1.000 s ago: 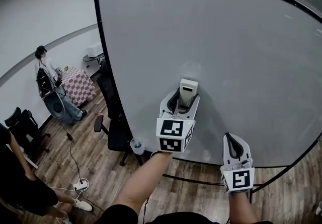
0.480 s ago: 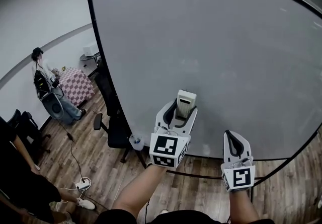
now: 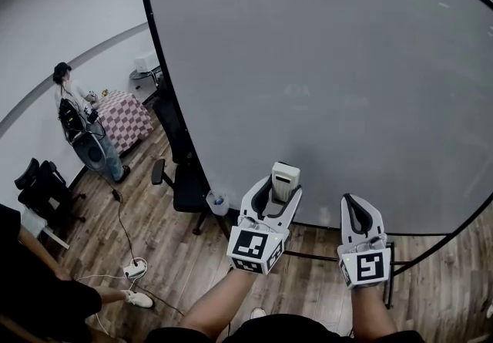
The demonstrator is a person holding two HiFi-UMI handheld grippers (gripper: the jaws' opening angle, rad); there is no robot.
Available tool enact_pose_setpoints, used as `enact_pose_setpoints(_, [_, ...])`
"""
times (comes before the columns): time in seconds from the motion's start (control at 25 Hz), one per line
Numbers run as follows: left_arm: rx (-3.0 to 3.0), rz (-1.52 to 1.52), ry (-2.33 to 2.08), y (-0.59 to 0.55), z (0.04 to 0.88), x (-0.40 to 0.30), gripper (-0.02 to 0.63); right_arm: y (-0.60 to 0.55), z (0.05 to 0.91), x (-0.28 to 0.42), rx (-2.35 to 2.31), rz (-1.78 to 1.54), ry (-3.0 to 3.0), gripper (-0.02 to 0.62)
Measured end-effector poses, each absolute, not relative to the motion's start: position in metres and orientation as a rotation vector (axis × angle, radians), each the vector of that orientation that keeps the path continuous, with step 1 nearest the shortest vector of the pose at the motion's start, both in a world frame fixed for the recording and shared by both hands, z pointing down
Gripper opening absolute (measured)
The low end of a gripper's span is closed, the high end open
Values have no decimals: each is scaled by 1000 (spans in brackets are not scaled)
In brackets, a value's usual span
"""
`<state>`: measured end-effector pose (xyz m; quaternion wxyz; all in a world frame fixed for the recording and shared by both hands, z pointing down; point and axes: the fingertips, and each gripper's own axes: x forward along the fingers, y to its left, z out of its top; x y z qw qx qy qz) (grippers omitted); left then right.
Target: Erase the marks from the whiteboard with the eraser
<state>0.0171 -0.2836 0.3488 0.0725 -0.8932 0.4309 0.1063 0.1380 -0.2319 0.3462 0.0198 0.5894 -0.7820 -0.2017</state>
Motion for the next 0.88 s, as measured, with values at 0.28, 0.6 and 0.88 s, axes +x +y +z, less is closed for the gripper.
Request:
enact_pose_setpoints(0.28, [-2737, 298, 1384, -277, 392, -4, 265, -233, 364, 129, 1782, -575, -2420, 18])
enact_pose_setpoints(0.6, [-2747, 244, 1407, -269, 407, -7, 265, -233, 367, 132, 1799, -536, -2421, 18])
enact_pose_setpoints(0.88, [-2750, 259, 1407, -265, 407, -5, 265, -233, 371, 135, 1807, -532, -2419, 18])
